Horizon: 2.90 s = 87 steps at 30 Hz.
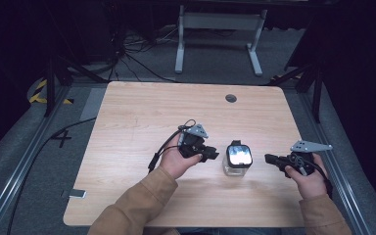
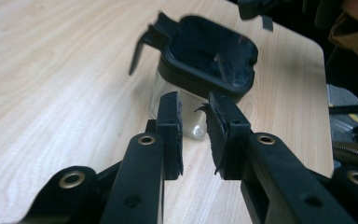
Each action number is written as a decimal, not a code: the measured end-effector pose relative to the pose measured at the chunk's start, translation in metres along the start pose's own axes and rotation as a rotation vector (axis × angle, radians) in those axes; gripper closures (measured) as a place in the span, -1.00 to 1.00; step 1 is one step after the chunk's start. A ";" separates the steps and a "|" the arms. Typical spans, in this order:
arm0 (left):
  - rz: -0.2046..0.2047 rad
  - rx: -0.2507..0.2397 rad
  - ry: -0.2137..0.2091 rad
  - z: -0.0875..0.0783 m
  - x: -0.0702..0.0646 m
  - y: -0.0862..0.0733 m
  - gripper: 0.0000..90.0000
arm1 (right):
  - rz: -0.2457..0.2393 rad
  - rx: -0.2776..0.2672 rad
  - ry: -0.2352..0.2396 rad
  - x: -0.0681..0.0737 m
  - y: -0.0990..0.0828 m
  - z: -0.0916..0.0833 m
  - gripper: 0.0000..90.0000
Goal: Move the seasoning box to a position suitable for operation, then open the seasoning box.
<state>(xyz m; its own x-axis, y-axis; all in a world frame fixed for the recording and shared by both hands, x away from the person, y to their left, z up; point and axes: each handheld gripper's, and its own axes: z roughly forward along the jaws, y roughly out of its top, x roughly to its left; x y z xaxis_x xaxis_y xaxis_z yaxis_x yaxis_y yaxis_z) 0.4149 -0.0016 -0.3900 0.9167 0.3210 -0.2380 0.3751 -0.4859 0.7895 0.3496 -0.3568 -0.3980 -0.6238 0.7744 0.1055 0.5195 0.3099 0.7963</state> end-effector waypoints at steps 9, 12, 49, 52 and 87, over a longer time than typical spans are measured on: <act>0.010 -0.024 0.000 -0.009 0.005 0.018 0.65 | 0.003 0.004 0.001 -0.001 0.001 0.000 1.00; 0.027 -0.028 -0.012 -0.006 0.005 0.032 0.67 | 0.001 0.000 0.001 -0.001 0.001 0.000 1.00; 0.082 0.074 0.000 0.067 0.024 0.064 1.00 | -0.023 -0.008 0.012 0.008 -0.006 -0.011 1.00; 0.085 0.077 0.002 0.068 0.024 0.065 1.00 | -0.025 -0.007 0.014 0.008 -0.006 -0.011 1.00; 0.122 0.072 0.051 0.073 0.020 0.071 0.82 | -0.039 -0.013 0.026 0.010 -0.006 -0.011 1.00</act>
<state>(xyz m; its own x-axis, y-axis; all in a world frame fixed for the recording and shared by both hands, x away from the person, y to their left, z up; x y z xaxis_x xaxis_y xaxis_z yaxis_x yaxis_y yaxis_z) 0.4698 -0.0890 -0.3802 0.9485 0.2961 -0.1126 0.2722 -0.5799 0.7679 0.3339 -0.3569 -0.3946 -0.6586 0.7471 0.0897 0.4872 0.3325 0.8075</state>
